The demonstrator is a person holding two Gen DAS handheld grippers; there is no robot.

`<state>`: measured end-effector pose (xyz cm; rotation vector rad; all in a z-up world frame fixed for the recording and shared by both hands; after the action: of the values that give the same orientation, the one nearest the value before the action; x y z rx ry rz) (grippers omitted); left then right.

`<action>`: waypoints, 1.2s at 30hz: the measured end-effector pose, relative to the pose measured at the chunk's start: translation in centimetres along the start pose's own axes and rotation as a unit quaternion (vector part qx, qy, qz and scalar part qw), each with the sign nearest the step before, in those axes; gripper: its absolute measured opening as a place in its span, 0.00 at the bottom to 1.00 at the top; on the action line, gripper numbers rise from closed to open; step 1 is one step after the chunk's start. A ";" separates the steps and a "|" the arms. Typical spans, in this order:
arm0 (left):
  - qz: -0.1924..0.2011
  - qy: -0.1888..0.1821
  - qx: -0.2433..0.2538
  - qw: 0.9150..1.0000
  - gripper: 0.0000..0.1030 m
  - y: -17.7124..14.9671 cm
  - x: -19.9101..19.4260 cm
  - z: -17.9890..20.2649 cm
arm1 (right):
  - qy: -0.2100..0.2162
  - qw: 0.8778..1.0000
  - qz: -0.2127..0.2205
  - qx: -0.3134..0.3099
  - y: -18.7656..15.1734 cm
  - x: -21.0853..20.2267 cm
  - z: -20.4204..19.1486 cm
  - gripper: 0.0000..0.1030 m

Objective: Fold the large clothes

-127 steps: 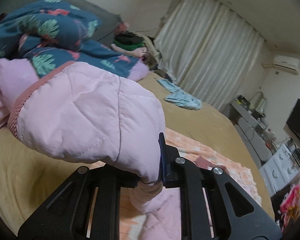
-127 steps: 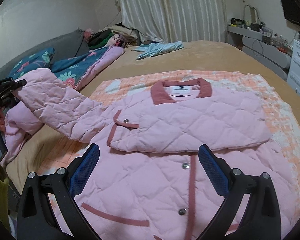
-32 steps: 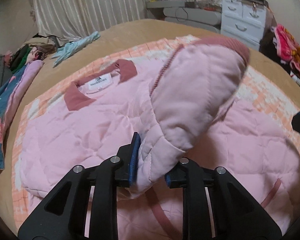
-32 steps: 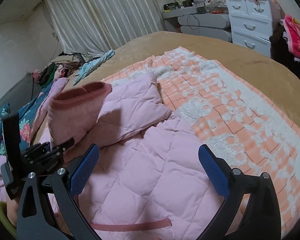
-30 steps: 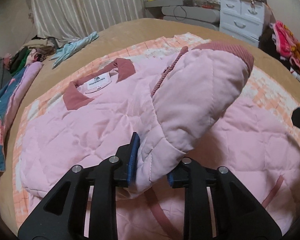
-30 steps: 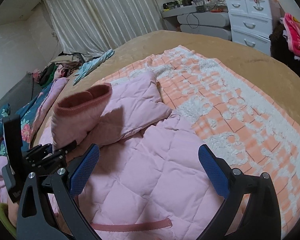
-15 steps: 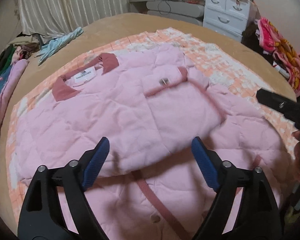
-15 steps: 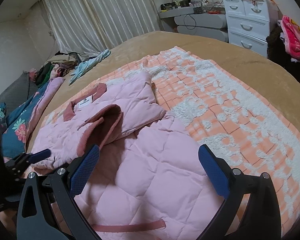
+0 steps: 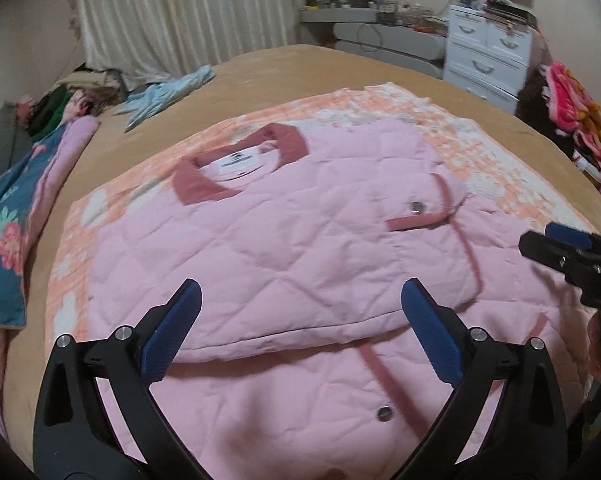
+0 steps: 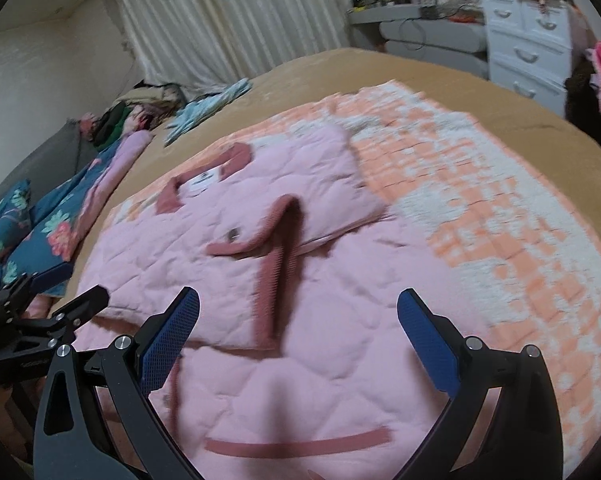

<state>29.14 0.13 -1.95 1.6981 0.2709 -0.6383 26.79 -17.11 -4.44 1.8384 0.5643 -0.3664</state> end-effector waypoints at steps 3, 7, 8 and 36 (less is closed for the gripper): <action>0.000 0.011 -0.017 1.000 0.91 -0.4 -0.1 -2.0 | 0.011 1.000 -0.015 -0.004 -0.5 1.4 -1.3 0.96; 0.001 0.023 -0.031 0.999 0.91 -0.9 -0.1 -3.9 | 0.004 0.999 -0.034 -0.015 -1.2 3.3 -2.3 0.96; 0.001 0.025 -0.037 0.999 0.91 -1.1 -0.1 -4.5 | 0.002 0.999 -0.038 -0.018 -1.3 3.8 -2.5 0.96; 0.003 0.060 -0.099 0.993 0.91 -1.7 1.7 -11.7 | 0.079 0.954 0.111 -0.267 7.8 4.0 -12.2 0.17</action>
<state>32.72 11.41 -3.00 1.5482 0.4016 -0.4894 34.14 -6.84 3.76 1.3902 0.4988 0.0863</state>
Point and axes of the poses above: each gripper's, at about its wrist camera, not at the fingertips, and x roughly the way its jaws point, z to its right, y to its top, the point moved 2 cm from there along x, roughly the way its jaws point, and after that the axes turned 13 degrees about z, right-handed, at the moved point
